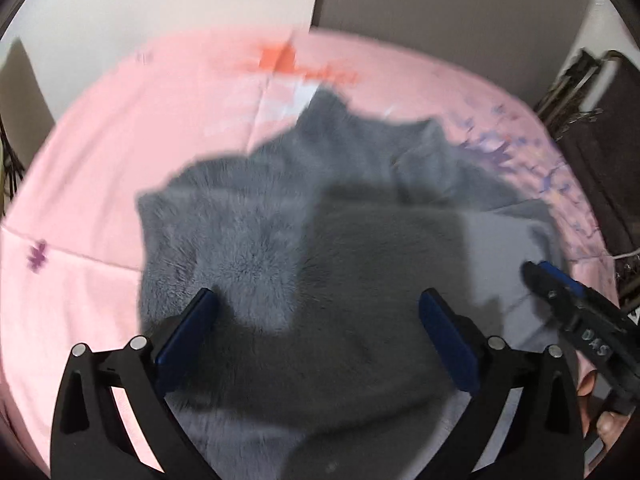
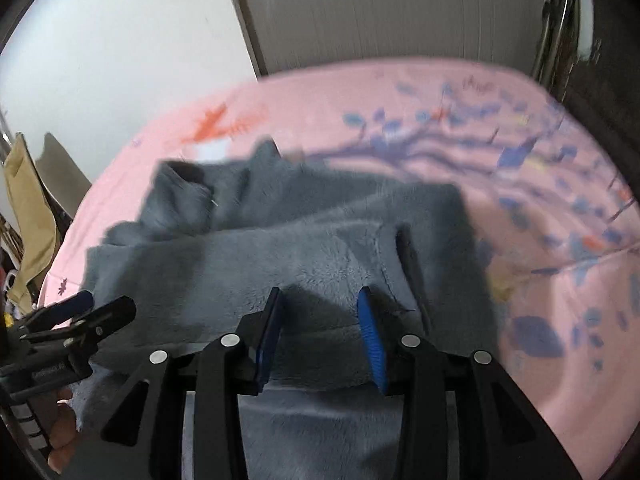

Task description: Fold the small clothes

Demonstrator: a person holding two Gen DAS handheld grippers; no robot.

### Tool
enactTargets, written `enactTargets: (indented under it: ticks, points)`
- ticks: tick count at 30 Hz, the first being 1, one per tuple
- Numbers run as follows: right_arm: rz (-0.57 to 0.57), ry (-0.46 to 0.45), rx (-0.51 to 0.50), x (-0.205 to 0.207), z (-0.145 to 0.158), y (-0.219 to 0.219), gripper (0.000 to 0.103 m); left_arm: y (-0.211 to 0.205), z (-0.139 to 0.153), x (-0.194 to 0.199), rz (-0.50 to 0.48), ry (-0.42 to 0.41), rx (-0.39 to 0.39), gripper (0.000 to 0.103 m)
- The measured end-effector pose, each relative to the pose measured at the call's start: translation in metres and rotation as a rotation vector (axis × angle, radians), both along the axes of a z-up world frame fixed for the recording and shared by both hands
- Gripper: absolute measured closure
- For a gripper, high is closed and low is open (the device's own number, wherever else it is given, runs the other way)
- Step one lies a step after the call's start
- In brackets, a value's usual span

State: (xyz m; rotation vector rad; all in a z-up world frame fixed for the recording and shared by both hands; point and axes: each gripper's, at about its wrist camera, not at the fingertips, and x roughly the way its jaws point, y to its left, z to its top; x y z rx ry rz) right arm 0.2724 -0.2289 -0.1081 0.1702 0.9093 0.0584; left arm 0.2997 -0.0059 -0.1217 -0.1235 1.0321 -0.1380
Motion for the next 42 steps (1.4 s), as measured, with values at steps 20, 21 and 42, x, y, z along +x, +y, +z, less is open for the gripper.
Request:
enactTargets:
  ticks: [20,21,42]
  points:
    - [0.023,-0.047,-0.039,-0.151,0.018,-0.033,0.041,0.034,0.018,-0.176,-0.072,-0.075,0.016,0.004]
    - [0.009,-0.041,-0.035,-0.162,0.015,-0.040,0.041,0.042,0.016,-0.183,-0.064,-0.070,0.010,0.004]
    - [0.009,-0.018,0.060,-0.268,-0.020,-0.058,0.040,0.050,-0.012,-0.266,-0.129,-0.019,-0.177,0.029]
